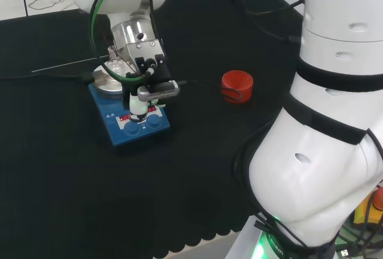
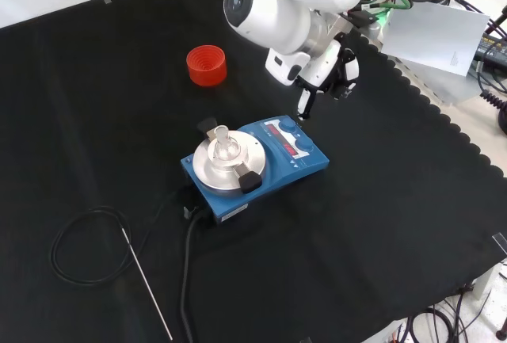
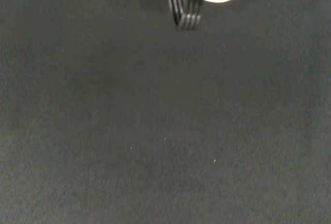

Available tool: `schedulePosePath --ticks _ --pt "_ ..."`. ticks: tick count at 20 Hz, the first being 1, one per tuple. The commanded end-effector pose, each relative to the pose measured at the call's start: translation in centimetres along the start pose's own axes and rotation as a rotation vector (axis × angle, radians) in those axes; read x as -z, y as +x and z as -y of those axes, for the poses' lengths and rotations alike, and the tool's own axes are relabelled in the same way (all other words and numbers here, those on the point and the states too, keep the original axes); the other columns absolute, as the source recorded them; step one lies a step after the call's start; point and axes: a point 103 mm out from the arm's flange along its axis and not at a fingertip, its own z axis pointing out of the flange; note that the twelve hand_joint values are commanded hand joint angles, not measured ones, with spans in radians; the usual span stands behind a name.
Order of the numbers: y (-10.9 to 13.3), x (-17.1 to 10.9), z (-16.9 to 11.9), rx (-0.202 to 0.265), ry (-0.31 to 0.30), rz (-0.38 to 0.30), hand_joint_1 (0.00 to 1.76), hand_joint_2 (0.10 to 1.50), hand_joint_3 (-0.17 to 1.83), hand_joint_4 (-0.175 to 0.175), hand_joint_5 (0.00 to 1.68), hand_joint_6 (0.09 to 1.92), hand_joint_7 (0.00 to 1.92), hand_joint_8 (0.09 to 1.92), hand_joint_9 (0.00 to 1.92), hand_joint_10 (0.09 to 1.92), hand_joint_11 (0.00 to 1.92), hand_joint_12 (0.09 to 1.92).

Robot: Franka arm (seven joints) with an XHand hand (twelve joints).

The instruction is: Turn on the heater.

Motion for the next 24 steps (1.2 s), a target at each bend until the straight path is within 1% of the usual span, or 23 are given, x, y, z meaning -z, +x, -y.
schedulePosePath --ticks 1,10,20,23,24 --pt "0.8 -1.2 -0.4 0.005 0.066 0.019 1.45 0.7 1.01 -0.056 0.31 0.31 1.68 1.49 1.72 1.56 1.39 1.44" --pt "0.1 -1.7 -1.0 0.0 0.073 0.012 1.46 0.69 1.04 -0.051 0.3 0.28 1.69 1.49 1.72 1.56 1.39 1.44" --pt "-0.2 -1.9 -1.6 -0.002 0.06 0.012 1.46 0.69 1.05 -0.048 0.3 0.25 1.69 1.49 1.73 1.56 1.39 1.44" --pt "-0.6 -1.9 -1.5 0.003 0.055 0.003 1.46 0.69 1.05 -0.048 0.31 0.21 1.69 1.49 1.73 1.55 1.39 1.44" --pt "-0.7 -1.9 -1.5 0.001 0.045 0.001 1.46 0.68 1.05 -0.047 0.31 0.21 1.69 1.49 1.73 1.55 1.39 1.44"
